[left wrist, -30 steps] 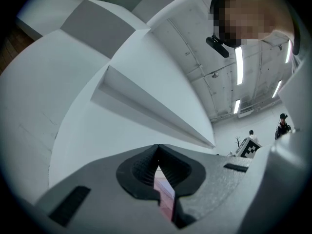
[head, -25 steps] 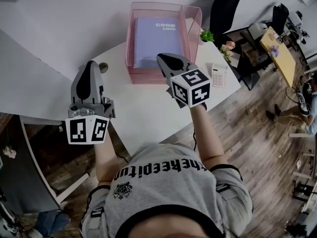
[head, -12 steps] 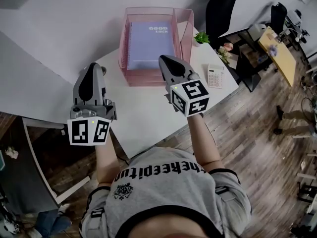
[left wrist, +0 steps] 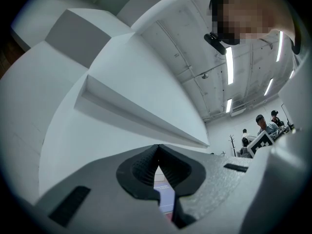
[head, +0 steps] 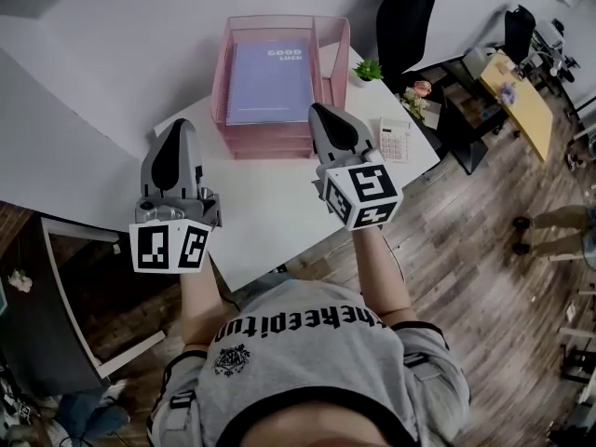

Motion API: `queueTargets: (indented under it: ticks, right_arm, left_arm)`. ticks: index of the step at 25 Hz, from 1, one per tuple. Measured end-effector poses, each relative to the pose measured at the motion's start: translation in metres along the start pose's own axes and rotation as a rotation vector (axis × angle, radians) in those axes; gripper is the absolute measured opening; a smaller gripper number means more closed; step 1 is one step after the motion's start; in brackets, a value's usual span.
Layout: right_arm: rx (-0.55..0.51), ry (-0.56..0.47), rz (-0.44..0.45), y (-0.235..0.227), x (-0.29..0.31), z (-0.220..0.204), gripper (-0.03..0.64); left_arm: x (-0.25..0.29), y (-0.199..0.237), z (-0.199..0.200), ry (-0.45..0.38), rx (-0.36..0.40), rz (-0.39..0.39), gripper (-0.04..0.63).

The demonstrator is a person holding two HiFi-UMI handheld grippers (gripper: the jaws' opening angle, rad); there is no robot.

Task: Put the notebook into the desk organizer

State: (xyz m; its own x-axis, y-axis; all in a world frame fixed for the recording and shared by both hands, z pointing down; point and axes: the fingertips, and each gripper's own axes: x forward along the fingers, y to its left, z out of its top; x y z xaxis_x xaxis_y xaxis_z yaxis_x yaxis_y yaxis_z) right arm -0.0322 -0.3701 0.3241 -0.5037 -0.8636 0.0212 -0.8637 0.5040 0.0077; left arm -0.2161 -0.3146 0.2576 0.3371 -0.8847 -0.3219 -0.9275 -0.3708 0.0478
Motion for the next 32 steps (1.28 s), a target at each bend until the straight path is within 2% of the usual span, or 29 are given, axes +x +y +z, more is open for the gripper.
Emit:
queueTargets:
  ticks: [15, 32]
  right_arm:
    - [-0.028, -0.107, -0.069, -0.01, -0.08, 0.034, 0.003]
    - [-0.055, -0.156, -0.12, -0.015, -0.154, 0.05, 0.003]
  left_arm:
    - [-0.03, -0.056, 0.019, -0.01, 0.015, -0.01, 0.003]
    - [-0.064, -0.108, 0.033, -0.011, 0.034, -0.013, 0.003]
